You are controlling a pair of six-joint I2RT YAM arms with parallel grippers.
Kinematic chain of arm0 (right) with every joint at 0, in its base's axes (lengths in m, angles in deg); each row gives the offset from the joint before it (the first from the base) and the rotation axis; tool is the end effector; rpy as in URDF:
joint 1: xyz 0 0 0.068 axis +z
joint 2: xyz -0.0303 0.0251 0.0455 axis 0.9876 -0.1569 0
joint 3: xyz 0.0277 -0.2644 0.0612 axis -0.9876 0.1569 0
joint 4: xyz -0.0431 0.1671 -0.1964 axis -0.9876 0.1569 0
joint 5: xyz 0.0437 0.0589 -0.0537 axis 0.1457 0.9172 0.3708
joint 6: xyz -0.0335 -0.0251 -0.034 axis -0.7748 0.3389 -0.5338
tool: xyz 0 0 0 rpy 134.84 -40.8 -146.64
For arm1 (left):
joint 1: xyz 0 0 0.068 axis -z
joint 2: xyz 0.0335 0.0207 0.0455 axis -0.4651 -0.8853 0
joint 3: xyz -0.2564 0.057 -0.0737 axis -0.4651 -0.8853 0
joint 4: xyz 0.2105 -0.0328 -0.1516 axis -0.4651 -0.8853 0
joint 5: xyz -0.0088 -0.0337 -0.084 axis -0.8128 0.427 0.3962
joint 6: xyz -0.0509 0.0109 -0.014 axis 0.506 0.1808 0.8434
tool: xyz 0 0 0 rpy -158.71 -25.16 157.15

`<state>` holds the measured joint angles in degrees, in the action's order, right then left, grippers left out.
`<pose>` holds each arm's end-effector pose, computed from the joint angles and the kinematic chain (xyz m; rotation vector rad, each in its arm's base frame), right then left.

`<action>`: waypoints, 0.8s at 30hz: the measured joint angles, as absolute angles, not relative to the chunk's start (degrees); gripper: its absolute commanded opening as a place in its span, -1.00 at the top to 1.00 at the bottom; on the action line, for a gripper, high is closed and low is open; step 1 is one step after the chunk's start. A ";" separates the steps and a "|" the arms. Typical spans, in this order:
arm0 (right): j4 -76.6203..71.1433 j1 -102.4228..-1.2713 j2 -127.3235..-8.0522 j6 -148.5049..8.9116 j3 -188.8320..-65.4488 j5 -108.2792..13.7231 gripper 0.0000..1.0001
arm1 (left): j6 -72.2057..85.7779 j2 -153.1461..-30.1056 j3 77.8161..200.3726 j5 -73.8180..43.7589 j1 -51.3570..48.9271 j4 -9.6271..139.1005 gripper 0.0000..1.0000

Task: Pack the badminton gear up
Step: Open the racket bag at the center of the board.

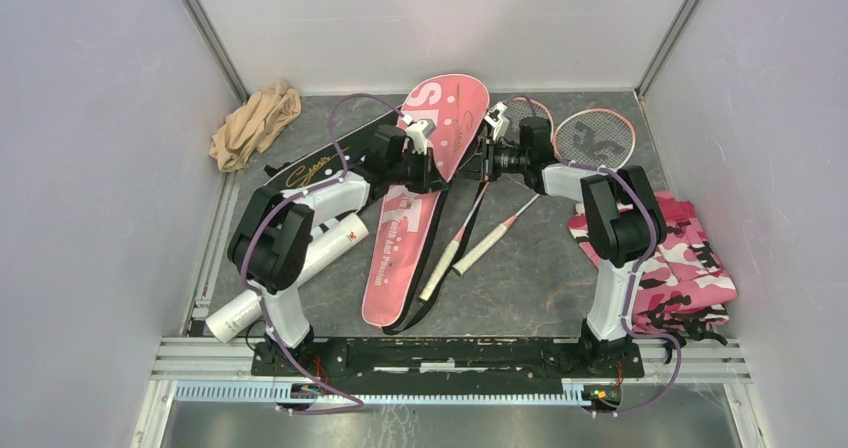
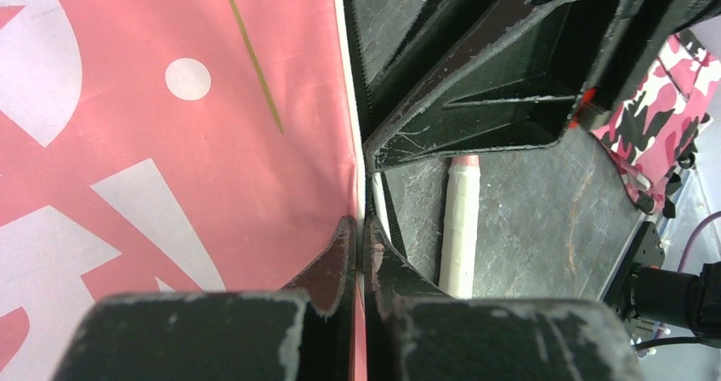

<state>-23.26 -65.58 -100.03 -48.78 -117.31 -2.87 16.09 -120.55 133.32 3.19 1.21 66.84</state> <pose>0.3969 0.1383 0.1706 -0.3790 2.1010 1.3853 0.3456 -0.2090 0.2072 0.4389 2.2184 -0.9841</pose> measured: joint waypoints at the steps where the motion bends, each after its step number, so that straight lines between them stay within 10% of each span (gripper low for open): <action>1: -22.91 -65.75 -100.03 -49.34 -117.31 -2.63 0.25 | 16.16 -120.42 133.21 3.43 1.10 67.04 0.96; 18: -20.31 -66.91 -99.66 -52.56 -116.28 -3.44 -0.13 | 20.27 -119.55 133.08 7.43 -0.27 70.97 0.96; 24: -17.55 -65.99 -99.73 -52.95 -116.74 -6.78 0.24 | 20.75 -119.53 133.08 8.50 -0.27 71.50 0.96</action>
